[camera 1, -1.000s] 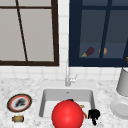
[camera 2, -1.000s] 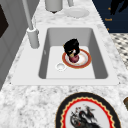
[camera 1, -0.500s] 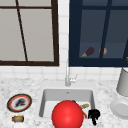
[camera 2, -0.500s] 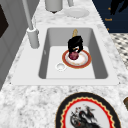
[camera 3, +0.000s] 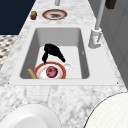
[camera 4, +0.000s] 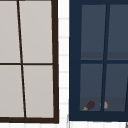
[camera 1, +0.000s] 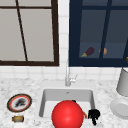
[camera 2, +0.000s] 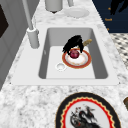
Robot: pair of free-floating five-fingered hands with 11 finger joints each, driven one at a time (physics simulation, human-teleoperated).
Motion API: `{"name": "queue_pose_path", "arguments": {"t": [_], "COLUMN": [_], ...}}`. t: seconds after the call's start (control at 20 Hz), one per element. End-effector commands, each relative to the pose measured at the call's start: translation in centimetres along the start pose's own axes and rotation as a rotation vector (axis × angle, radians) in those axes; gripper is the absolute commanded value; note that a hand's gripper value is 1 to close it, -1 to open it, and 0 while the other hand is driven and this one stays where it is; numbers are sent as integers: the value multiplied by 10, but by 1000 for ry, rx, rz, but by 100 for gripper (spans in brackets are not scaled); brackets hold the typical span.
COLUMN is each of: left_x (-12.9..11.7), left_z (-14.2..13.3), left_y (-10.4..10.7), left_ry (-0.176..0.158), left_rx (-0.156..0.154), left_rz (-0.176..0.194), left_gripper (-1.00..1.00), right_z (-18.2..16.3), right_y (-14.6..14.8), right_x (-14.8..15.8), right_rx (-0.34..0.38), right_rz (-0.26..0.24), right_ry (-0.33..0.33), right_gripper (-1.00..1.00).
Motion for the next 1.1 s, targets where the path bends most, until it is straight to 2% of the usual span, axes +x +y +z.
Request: {"name": "queue_pose_path", "arguments": {"t": [0.0,0.05,0.1,0.2,0.3,0.45,0.5,0.55,0.65,0.95,1.05], "left_x": [4,11,15,27,34,43,44,41,31,21,18], "left_z": [0,-17,-22,-31,-39,-43,-34,-32,-23,-13,-14], "left_y": [4,12,15,13,6,-10,-19,-28,-34,-44,-48], "left_ry": [-5,-1,5,13,20,14,1,-13,-27,-38,-30], "left_rx": [4,-10,-22,-47,-58,-28,-7,29,56,29,9], "left_rz": [-25,-10,3,10,13,16,-10,-28,-30,3,11], "left_gripper": [-100,-100,-100,-100,-100,-100,-100,-100,-100,-100,-100], "right_z": [0,0,0,0,0,0,0,0,0,0,0], "right_y": [0,0,0,0,0,0,0,0,0,0,0], "right_x": [0,0,0,0,0,0,0,0,0,0,0], "right_rx": [0,0,0,0,0,0,0,0,0,0,0], "right_rz": [0,0,0,0,0,0,0,0,0,0,0], "right_ry": [0,0,0,0,0,0,0,0,0,0,0], "right_gripper": [0,0,0,0,0,0,0,0,0,0,0]}}
